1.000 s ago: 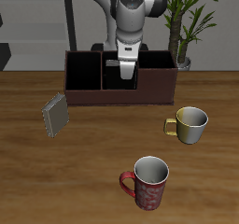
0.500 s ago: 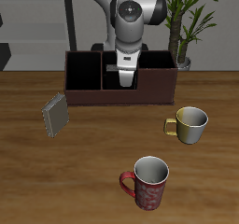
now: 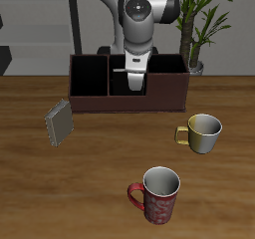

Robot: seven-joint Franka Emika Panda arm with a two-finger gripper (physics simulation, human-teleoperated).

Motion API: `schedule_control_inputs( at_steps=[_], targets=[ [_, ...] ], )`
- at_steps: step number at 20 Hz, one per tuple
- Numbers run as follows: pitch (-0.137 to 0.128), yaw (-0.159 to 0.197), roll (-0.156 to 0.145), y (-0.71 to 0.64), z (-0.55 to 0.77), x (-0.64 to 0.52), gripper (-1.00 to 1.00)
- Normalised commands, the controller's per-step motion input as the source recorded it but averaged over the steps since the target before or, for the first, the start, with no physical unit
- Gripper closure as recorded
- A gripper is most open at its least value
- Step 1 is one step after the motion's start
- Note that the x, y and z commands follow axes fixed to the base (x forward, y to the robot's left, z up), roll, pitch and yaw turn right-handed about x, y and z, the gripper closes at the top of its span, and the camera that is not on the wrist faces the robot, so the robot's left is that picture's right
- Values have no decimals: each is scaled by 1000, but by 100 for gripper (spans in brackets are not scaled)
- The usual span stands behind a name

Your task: Place the black book into the back desk caddy's front compartment

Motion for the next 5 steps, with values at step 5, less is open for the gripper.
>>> schedule_control_inputs(
  at_steps=[5],
  targets=[
    [-16, -70, 29, 68, 187, -21, -100]
  ],
)
